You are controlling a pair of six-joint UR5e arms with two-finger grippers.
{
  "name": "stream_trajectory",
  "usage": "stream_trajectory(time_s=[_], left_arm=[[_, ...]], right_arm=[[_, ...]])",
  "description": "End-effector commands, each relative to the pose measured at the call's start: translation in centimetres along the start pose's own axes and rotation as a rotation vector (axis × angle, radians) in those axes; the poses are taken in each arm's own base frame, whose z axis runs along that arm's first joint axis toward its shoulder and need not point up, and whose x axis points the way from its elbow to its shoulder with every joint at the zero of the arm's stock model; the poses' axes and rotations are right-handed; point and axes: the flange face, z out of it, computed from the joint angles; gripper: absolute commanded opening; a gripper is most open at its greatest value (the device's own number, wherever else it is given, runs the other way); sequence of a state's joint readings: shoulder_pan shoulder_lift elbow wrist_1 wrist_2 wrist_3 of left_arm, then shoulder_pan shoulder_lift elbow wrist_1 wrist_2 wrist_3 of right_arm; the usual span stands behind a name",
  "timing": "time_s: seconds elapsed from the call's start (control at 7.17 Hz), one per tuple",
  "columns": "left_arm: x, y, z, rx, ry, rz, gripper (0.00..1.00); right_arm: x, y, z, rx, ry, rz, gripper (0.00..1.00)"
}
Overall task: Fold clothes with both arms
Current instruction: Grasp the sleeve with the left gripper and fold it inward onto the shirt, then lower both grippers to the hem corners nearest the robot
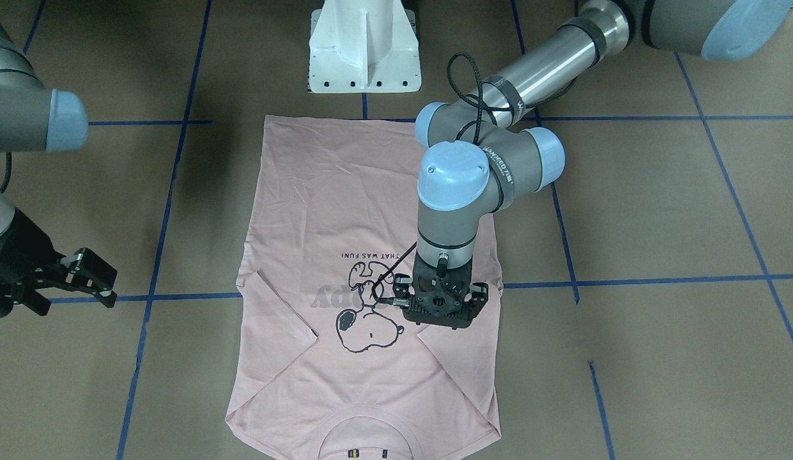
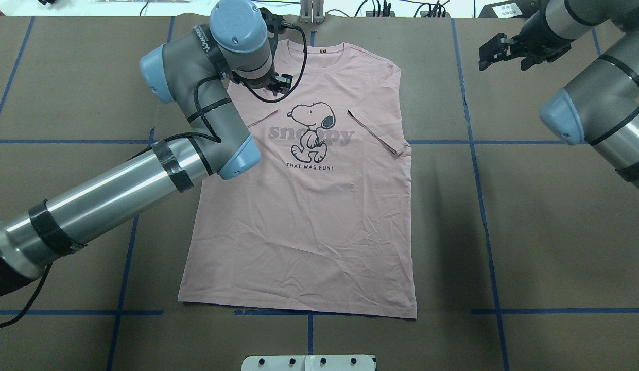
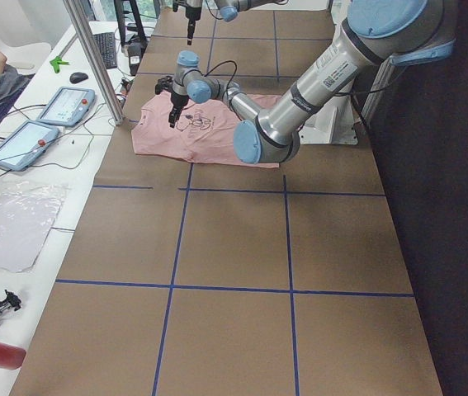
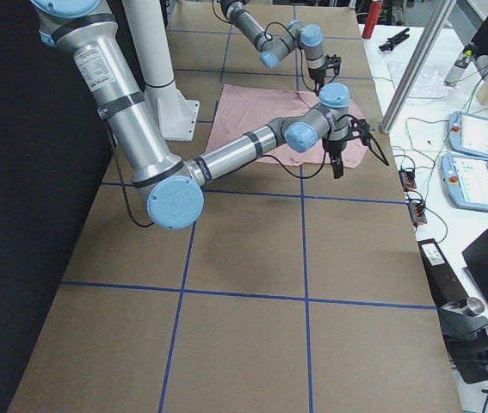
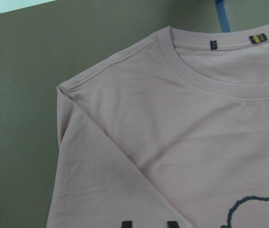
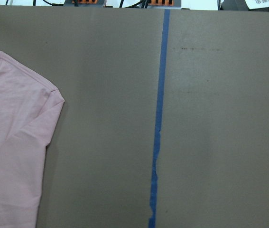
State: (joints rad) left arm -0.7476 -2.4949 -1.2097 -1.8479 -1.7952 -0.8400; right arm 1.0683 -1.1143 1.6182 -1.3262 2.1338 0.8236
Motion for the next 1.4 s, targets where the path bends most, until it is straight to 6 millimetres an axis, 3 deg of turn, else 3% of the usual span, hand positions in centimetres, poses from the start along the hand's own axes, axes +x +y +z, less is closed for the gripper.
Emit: stream_trajectory(time_s=[0.0, 0.14, 0.42, 0.56, 0.7, 0.84, 0.98, 1.12, 1.26], left_arm=[[-3.3, 5.0, -4.4, 0.028, 0.097, 0.026, 1.0], [-4.8, 7.4, -6.5, 0.047, 0.127, 0.028, 1.0], [-7.2, 12.1, -8.5, 0.049, 0.168, -0.04, 1.0], [-6.9, 16.2, -9.8, 0.027, 0.208, -0.066, 1.0], [-7.4, 20.0, -11.7, 0.004, 0.24, -0.088, 1.0], [-7.8, 23.5, -13.0, -0.03, 0.256, -0.157, 1.0], [-7.8, 26.3, -12.8, -0.078, 0.253, -0.24, 0.91], [-7.0, 29.1, -11.7, -0.113, 0.23, -0.363, 0.61], [-7.0, 32.0, -10.1, -0.116, 0.182, -0.371, 0.59]], right_arm=[[-8.2, 8.3, 0.9, 0.009, -0.039, 0.137, 1.0], [-10.6, 14.7, 1.3, 0.03, -0.037, 0.166, 1.0], [-11.6, 24.8, 0.2, -0.006, -0.047, 0.293, 0.99], [-12.8, 30.7, 0.5, 0.034, -0.032, 0.347, 0.98], [-13.8, 34.9, 0.9, 0.034, -0.032, 0.432, 0.91], [-14.6, 37.4, 1.4, 0.013, -0.029, 0.521, 0.81], [-15.4, 39.3, 1.3, 0.001, -0.012, 0.548, 0.75], [-16.0, 40.8, 0.8, -0.004, 0.016, 0.555, 0.74], [-16.7, 41.6, 0.6, -0.004, 0.027, 0.547, 0.75]])
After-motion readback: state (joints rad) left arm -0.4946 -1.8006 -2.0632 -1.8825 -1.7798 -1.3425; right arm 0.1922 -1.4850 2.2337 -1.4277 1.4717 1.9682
